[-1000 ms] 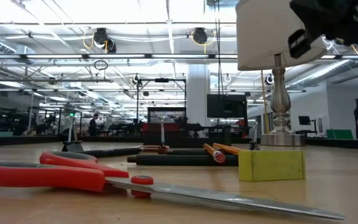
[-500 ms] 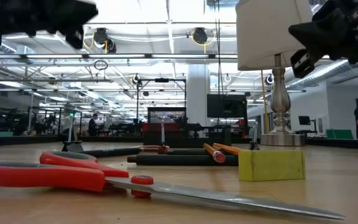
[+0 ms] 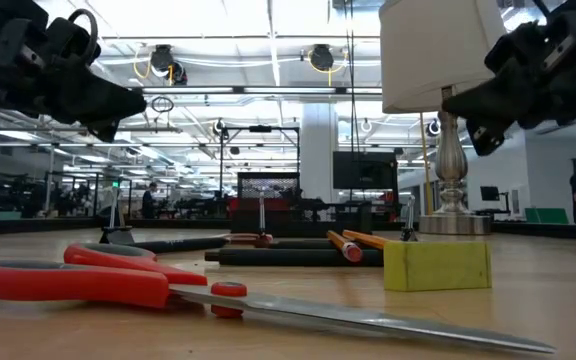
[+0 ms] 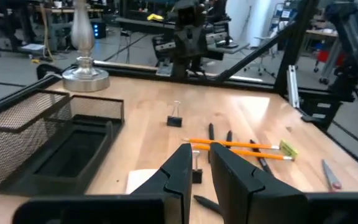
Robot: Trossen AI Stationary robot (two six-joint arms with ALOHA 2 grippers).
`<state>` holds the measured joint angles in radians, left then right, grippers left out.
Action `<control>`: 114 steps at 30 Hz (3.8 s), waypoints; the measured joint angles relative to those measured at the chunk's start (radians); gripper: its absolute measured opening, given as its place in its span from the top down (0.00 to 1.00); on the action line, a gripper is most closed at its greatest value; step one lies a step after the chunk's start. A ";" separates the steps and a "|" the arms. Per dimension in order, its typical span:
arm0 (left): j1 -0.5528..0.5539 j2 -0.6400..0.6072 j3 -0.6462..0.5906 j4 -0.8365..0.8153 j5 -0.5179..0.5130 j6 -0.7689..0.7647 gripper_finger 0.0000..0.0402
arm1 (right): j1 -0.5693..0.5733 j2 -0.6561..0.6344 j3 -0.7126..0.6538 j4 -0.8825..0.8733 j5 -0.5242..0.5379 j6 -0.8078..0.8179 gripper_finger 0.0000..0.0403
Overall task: Pick and place office supplies into organizer
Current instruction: Put the black binder clip into the desk organizer
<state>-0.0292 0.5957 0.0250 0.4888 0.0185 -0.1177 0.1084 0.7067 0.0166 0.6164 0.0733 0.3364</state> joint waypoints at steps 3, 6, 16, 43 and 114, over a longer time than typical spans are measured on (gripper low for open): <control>0.000 -0.001 0.000 0.005 0.005 -0.026 0.84 | 0.058 0.061 0.021 0.001 0.064 0.018 0.95; 0.000 -0.001 0.000 -0.004 0.007 -0.025 0.84 | 0.135 0.128 0.061 -0.008 0.129 0.019 0.93; 0.000 -0.001 0.001 -0.042 0.102 0.039 0.84 | 0.275 0.359 0.241 0.006 0.384 -0.071 0.96; 0.001 -0.086 0.001 -0.074 0.113 0.027 0.84 | 0.372 0.558 0.453 0.404 0.136 -0.140 0.62; 0.003 -0.485 0.002 -0.411 -0.152 0.071 0.84 | 0.319 0.931 0.808 -0.908 0.787 0.790 0.62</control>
<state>-0.0265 0.1108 0.0273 0.0776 -0.1333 -0.0468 0.4278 1.6379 0.8246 -0.2913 0.8608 1.1268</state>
